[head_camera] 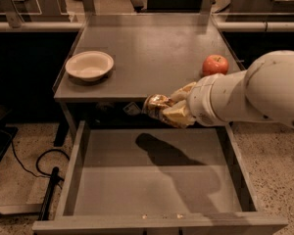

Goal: Pick orange can from top drawer and place on counter

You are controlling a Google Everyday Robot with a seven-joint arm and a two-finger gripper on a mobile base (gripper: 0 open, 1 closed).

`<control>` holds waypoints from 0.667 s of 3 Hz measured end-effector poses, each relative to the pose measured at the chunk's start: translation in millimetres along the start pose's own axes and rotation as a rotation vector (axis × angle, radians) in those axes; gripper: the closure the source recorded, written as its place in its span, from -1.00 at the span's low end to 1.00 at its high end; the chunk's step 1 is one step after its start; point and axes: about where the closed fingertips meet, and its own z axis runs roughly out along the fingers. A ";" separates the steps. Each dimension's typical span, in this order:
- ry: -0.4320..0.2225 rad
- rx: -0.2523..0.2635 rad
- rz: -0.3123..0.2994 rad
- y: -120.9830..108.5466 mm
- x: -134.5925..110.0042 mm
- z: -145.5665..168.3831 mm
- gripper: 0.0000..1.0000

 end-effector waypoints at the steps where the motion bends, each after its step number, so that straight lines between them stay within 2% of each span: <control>1: -0.004 0.015 -0.003 -5.6 -4.4 -4.1 1.00; 2: -0.016 0.041 0.003 -13.7 -9.5 -2.6 1.00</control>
Offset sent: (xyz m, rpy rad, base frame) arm 0.0224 -0.0029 0.0171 0.0213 -0.0593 -0.0490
